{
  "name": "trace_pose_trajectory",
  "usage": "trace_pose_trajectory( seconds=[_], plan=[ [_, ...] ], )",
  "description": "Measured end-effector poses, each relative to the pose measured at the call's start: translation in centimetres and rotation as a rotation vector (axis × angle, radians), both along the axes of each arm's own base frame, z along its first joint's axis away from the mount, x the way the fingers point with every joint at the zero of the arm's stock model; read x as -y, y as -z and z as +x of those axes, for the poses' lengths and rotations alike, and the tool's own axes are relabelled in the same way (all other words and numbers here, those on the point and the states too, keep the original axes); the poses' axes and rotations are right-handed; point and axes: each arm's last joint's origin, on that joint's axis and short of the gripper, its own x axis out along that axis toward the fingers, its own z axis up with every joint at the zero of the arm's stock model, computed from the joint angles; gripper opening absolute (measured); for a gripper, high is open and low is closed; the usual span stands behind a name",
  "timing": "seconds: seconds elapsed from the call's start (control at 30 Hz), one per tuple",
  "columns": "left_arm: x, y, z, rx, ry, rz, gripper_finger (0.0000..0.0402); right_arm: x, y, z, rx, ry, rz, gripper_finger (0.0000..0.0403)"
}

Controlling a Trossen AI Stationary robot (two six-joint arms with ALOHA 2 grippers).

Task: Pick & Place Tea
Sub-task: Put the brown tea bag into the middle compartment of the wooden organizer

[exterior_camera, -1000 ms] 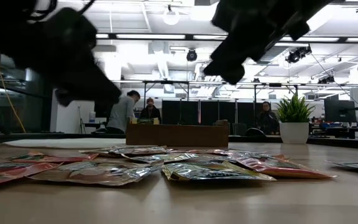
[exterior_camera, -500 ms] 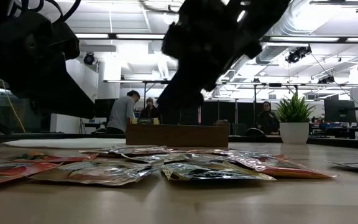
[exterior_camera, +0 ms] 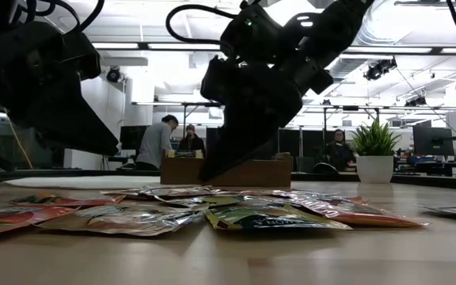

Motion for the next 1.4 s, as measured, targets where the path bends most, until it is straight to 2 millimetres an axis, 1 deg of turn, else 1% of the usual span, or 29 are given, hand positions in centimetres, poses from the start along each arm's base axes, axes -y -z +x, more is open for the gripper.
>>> trace_pose_trajectory(
  seconds=[0.1, 0.83, 1.1, 1.23, 1.4],
  plan=[
    [0.0, 0.0, 0.0, -0.001, -0.004, -0.004, 0.0115, 0.1, 0.0, 0.0, 0.006, 0.007, -0.024, 0.0165],
    [0.0, 0.0, 0.0, 0.003, -0.019, -0.024, 0.0115, 0.2, 0.0, 0.1, 0.011, 0.029, -0.046, 0.0165],
    [-0.1, 0.0, 0.0, 0.012, -0.043, -0.036, 0.0115, -0.3, 1.7, 0.2, -0.022, 0.015, -0.047, 0.0165],
    [-0.1, 0.0, 0.0, 0.019, -0.065, -0.058, 0.0115, -0.3, 1.9, 0.2, -0.025, 0.016, -0.048, 0.0165],
    [-0.1, 0.0, 0.0, 0.033, -0.115, -0.156, 0.0115, -0.2, 1.9, 0.2, -0.025, 0.034, -0.071, 0.0165]
  ],
)
